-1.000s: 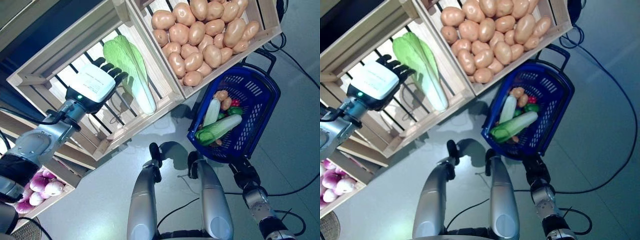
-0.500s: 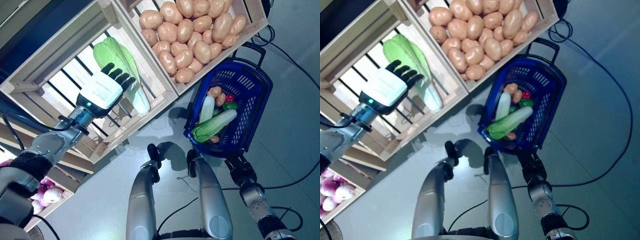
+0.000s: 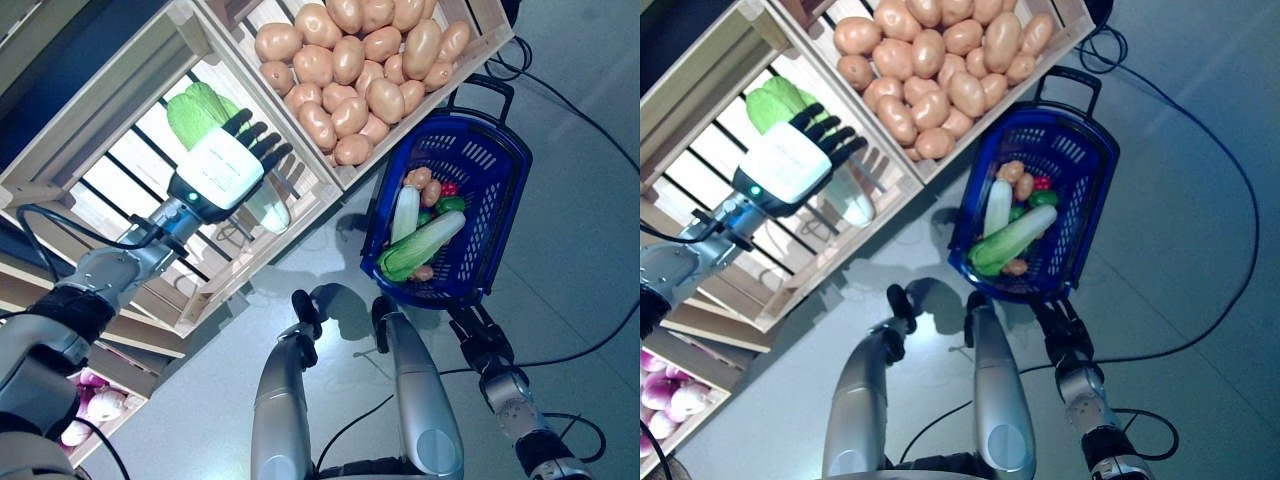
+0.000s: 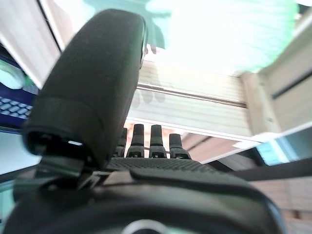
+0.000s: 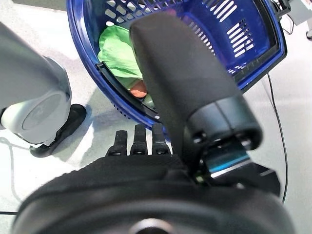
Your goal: Put vegetables into the basket
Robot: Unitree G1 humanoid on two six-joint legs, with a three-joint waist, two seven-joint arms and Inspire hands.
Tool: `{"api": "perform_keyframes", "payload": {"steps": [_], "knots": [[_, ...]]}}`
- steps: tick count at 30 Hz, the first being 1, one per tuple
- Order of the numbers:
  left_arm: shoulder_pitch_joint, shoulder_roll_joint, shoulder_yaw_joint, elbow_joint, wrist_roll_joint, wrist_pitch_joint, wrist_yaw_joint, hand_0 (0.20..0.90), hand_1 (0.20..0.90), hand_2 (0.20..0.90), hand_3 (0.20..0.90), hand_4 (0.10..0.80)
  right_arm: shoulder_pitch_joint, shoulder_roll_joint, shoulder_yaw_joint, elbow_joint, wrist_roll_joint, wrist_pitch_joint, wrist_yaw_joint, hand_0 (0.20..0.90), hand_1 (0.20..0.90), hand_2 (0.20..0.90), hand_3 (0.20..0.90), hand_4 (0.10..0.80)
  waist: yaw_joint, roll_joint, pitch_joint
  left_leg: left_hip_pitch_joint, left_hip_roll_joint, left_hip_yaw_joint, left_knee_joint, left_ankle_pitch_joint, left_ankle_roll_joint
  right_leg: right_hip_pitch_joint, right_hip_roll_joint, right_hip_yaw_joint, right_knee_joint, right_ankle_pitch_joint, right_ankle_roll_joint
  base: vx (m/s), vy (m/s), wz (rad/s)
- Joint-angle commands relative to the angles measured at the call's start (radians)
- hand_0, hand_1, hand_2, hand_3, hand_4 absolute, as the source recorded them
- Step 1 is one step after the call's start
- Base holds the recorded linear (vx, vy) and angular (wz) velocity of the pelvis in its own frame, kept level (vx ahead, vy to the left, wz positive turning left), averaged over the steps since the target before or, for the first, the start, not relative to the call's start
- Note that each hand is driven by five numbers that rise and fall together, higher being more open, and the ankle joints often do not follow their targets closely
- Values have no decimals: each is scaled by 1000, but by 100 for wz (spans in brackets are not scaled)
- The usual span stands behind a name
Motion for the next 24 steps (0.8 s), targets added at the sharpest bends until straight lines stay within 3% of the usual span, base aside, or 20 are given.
{"api": "perform_keyframes", "payload": {"steps": [1,16,20,24], "knots": [[-141,1,45,44,-35,55,-9,900,900,900,900,800,0,-56,-12,-32,35,-32,-6,900,900,900,900,800,-18,3,-3,-1,11,3,130,-176,-31,17,5,-8,-145,145,22,-5,20,-10],[-130,-18,11,162,-67,72,-161,900,900,900,900,800,-4,-70,-3,-38,31,-43,1,900,900,900,900,800,-13,-9,-3,-56,18,-3,145,-180,-26,-34,-5,-14,-144,156,28,-1,2,-1],[-125,-20,-3,136,-107,53,-317,900,900,900,900,800,-3,-66,2,-50,33,-43,-12,900,900,900,900,800,-7,-8,-3,-66,12,-10,145,-184,-24,-40,-10,-18,-147,160,32,0,0,0],[-121,-20,-7,108,-108,65,-367,900,900,900,900,800,-2,-64,8,-54,34,-47,-10,900,900,900,900,800,-5,-9,-3,-63,12,-8,147,-189,-18,-37,-11,-20,-146,158,32,0,0,0]]}}
